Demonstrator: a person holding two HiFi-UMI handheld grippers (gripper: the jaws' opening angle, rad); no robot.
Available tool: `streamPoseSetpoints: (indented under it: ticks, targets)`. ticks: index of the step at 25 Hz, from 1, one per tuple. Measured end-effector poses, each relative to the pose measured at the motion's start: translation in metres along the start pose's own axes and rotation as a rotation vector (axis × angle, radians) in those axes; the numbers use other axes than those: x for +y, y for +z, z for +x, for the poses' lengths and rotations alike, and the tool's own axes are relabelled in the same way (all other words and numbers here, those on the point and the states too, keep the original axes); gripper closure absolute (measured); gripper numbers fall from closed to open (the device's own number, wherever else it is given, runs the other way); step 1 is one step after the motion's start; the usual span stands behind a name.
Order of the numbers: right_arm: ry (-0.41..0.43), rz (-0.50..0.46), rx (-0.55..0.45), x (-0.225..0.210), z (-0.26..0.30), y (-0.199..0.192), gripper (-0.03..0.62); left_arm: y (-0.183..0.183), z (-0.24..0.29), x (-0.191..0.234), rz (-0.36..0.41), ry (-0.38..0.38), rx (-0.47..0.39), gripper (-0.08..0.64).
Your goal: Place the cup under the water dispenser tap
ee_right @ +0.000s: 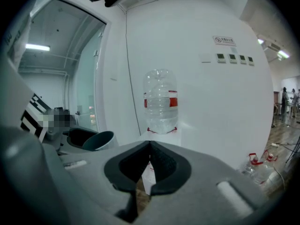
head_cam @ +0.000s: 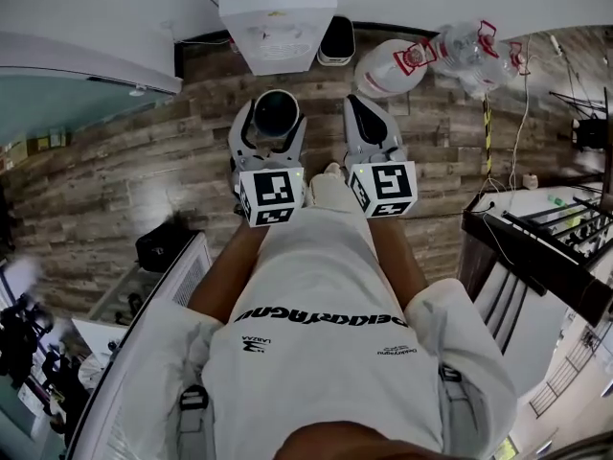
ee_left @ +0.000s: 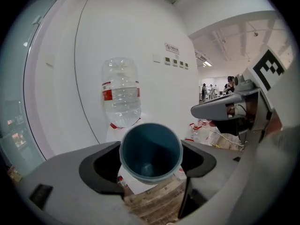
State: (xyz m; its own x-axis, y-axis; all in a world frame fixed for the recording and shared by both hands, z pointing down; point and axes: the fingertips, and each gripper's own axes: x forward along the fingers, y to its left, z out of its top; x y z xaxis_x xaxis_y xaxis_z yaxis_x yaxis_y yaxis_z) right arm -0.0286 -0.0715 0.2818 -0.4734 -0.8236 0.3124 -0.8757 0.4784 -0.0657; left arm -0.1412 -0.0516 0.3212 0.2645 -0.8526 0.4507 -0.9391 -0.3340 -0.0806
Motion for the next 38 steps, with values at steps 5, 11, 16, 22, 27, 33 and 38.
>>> streamPoseSetpoints:
  ticks: [5, 11, 16, 22, 27, 33, 38]
  targets:
    - [0.001, 0.010, 0.035, -0.014, 0.022, -0.019, 0.592, -0.011, 0.027, 0.000, -0.033, -0.009, 0.022, 0.199]
    - [0.032, 0.024, 0.053, -0.035, 0.059, -0.052, 0.592, -0.013, 0.071, 0.002, -0.090, 0.001, 0.000, 0.199]
    - [0.024, 0.050, 0.060, -0.061, 0.086, -0.074, 0.592, -0.028, 0.121, 0.000, -0.130, 0.030, 0.009, 0.199]
    - [0.013, 0.080, 0.061, -0.082, 0.109, -0.106, 0.592, -0.058, 0.174, -0.007, -0.168, 0.056, 0.028, 0.199]
    - [0.012, 0.087, 0.075, -0.103, 0.127, -0.137, 0.592, -0.086, 0.216, -0.012, -0.158, 0.069, 0.038, 0.198]
    - [0.020, 0.088, 0.096, -0.119, 0.144, -0.173, 0.592, -0.118, 0.264, -0.012, -0.135, 0.069, 0.021, 0.198]
    - [0.018, 0.092, 0.108, -0.129, 0.153, -0.199, 0.592, -0.147, 0.298, -0.010, -0.125, 0.081, 0.043, 0.196]
